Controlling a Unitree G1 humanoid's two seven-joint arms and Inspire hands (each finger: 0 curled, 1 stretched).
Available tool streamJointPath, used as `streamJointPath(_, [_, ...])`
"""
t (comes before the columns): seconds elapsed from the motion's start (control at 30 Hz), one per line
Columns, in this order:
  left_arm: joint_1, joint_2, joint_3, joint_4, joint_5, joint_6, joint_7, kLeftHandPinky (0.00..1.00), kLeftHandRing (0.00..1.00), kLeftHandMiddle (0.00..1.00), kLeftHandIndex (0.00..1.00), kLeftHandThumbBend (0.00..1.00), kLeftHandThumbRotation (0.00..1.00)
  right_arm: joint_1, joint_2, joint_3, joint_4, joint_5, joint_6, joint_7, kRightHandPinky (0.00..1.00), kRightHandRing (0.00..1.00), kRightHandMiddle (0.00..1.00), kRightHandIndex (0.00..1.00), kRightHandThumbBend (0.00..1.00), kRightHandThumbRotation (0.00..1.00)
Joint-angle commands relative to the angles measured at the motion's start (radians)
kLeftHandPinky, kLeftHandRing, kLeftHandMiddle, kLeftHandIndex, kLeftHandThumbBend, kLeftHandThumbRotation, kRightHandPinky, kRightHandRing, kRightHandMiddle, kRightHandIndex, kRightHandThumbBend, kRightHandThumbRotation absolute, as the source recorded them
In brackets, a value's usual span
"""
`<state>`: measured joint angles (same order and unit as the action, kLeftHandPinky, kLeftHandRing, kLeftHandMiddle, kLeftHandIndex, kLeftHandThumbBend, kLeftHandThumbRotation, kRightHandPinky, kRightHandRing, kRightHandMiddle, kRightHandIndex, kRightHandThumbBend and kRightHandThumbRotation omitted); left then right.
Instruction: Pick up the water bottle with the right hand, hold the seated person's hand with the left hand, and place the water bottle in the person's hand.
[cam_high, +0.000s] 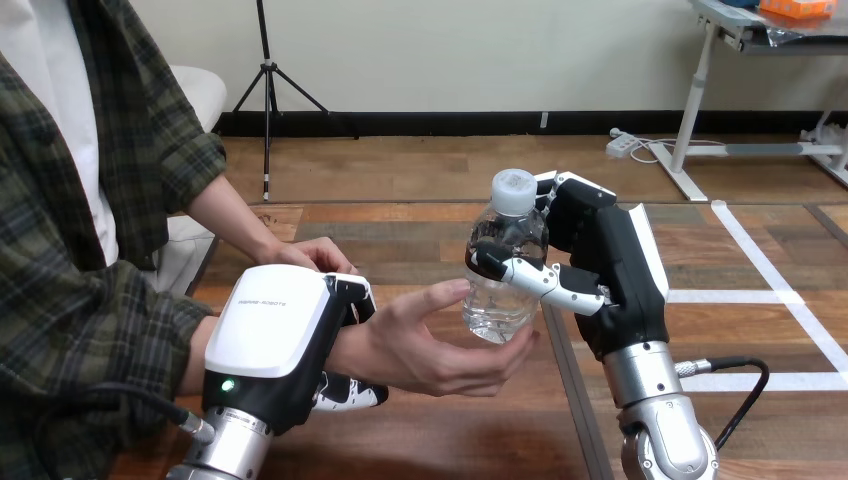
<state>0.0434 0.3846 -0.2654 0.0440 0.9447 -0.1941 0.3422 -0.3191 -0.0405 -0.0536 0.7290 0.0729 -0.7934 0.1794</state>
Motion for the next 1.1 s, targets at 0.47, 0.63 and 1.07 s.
streamJointPath(0.47, [-0.061, 0.005, 0.007, 0.013, -0.026, -0.027, 0.037, 0.34, 0.34, 0.37, 0.35, 0.92, 0.0, -0.044, 0.022, 0.003, -0.085, 0.034, -0.016, 0.016, 0.38, 0.41, 0.45, 0.48, 0.6, 0.0])
streamJointPath(0.63, [-0.059, 0.003, 0.01, 0.013, -0.037, -0.03, 0.035, 0.34, 0.34, 0.37, 0.35, 0.91, 0.0, -0.019, 0.035, 0.009, -0.111, 0.068, -0.021, 0.048, 0.36, 0.4, 0.45, 0.47, 0.6, 0.0])
streamJointPath(1.07, [-0.053, 0.001, 0.011, 0.008, -0.051, -0.021, 0.031, 0.34, 0.35, 0.38, 0.36, 0.9, 0.0, 0.057, 0.048, 0.03, -0.19, 0.097, -0.02, 0.096, 0.33, 0.37, 0.42, 0.46, 0.61, 0.0])
